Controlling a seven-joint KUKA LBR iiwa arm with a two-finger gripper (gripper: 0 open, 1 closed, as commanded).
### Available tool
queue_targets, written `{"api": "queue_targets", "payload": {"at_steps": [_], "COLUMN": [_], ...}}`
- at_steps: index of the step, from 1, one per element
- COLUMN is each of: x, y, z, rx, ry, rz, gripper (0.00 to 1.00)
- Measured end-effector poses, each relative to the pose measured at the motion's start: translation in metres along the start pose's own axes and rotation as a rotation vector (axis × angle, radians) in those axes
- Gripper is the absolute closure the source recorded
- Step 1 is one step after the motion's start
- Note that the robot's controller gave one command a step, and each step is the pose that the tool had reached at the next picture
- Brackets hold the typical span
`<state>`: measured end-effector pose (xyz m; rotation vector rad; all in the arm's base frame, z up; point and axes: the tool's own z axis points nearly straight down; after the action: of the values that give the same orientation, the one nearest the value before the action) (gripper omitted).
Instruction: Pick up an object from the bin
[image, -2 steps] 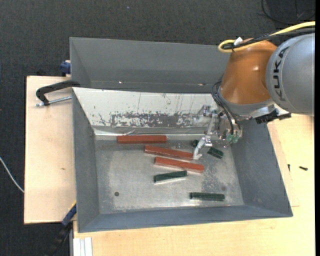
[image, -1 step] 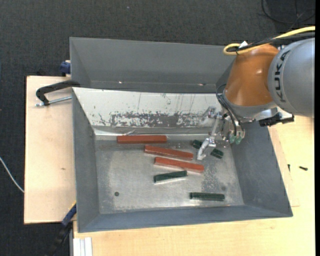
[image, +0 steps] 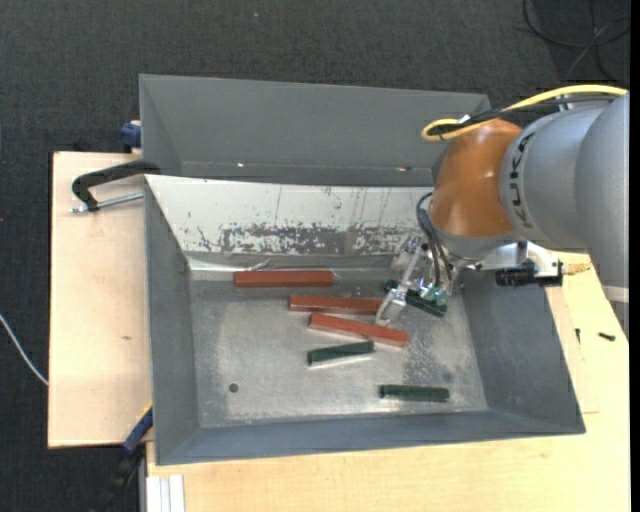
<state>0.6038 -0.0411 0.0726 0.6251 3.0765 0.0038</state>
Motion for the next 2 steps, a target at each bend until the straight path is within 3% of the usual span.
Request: {"api": "queue_targets", "payload": {"at_steps": [1, 2], "x": [0.0008, 0.0008], "y": [-0.0007, -0.0007], "z": [-0.0097, -0.0098], "rx": [0.001, 0.001], "ry": [-0.002, -0.002], "rz": [-0.002, -0.002], "gripper": [1.00, 1.00]}}
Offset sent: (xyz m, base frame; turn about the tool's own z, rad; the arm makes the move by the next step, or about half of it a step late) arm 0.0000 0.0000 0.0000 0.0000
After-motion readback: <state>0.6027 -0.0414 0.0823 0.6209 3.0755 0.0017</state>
